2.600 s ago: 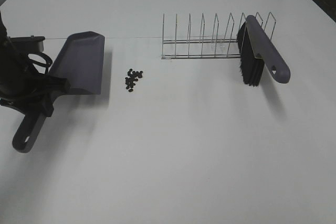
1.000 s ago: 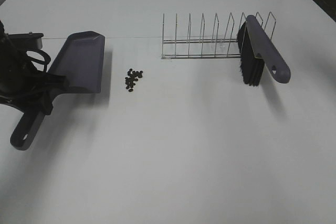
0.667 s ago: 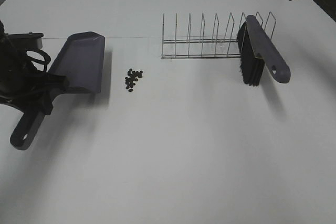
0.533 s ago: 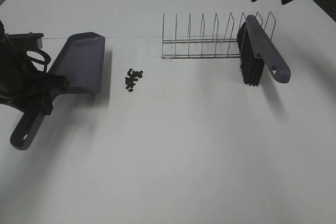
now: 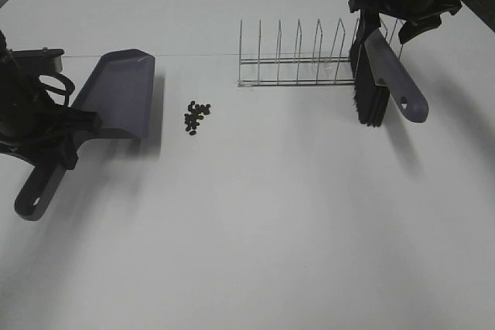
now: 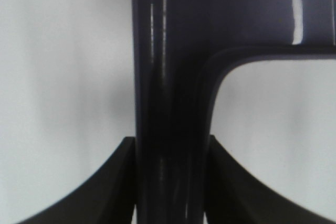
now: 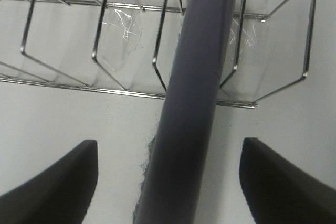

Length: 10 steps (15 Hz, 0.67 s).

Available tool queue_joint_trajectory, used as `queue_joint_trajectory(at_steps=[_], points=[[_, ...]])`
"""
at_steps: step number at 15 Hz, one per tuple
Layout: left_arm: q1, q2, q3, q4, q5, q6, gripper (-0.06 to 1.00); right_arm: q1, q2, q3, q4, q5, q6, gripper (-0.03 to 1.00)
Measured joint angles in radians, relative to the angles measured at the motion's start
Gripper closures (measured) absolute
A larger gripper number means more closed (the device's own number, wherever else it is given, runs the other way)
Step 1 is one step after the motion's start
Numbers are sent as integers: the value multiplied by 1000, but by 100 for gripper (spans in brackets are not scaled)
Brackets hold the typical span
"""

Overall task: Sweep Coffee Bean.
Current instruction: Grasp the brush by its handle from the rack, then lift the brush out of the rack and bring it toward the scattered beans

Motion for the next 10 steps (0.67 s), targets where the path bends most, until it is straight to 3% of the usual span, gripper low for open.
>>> queue_joint_trajectory(at_steps=[3,6,10], points=[[0,0,0,0,0,0,62,0,74,-8,-40,-59,13,40],[0,0,0,0,0,0,62,0,90,-9,-59,-68,26,66],[0,0,0,0,0,3,62,0,91,-40,-63,-5,34,69]])
